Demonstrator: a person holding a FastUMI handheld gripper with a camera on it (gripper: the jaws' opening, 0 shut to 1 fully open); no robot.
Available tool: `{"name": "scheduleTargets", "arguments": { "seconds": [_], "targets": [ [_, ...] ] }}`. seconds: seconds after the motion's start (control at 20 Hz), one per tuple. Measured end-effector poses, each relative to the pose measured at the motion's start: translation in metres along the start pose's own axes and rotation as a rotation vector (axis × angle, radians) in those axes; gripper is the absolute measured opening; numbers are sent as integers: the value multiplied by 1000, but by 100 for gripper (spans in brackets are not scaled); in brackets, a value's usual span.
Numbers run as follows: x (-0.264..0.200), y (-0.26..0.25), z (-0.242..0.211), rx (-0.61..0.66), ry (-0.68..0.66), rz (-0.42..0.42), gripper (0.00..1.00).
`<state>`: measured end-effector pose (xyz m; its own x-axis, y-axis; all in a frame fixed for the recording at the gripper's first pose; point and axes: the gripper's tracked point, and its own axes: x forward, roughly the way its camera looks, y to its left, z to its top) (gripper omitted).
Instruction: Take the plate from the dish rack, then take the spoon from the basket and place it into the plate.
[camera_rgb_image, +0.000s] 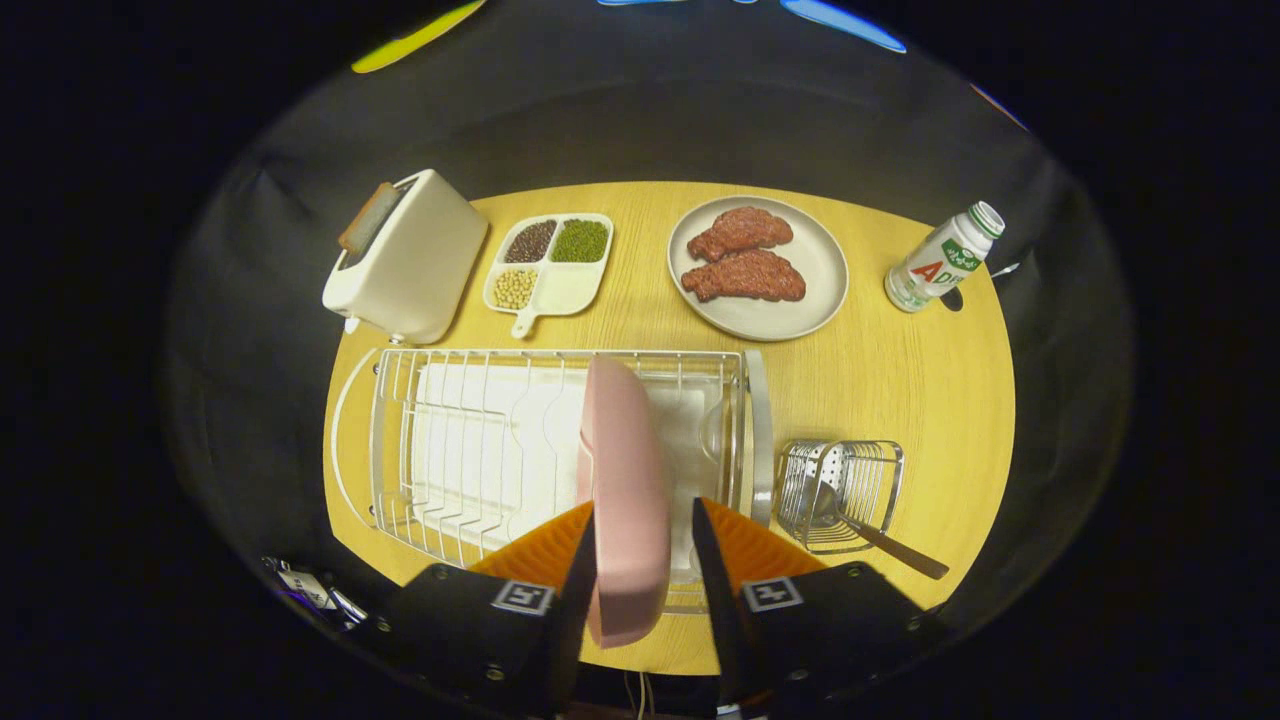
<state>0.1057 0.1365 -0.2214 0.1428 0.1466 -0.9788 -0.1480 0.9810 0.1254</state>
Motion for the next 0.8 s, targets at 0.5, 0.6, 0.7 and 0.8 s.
{"name": "scheduleTargets", "arguments": {
  "seconds": [0.5,0.6,0.7,0.8],
  "targets": [
    [-22,-9,13,-103,60,-273,16],
    [-28,-7,14,-135,77,-324,16],
    [-41,-8,25,-159,63,-375,16],
    [-62,-3,39,-163,33,-382,16]
  ]
}}
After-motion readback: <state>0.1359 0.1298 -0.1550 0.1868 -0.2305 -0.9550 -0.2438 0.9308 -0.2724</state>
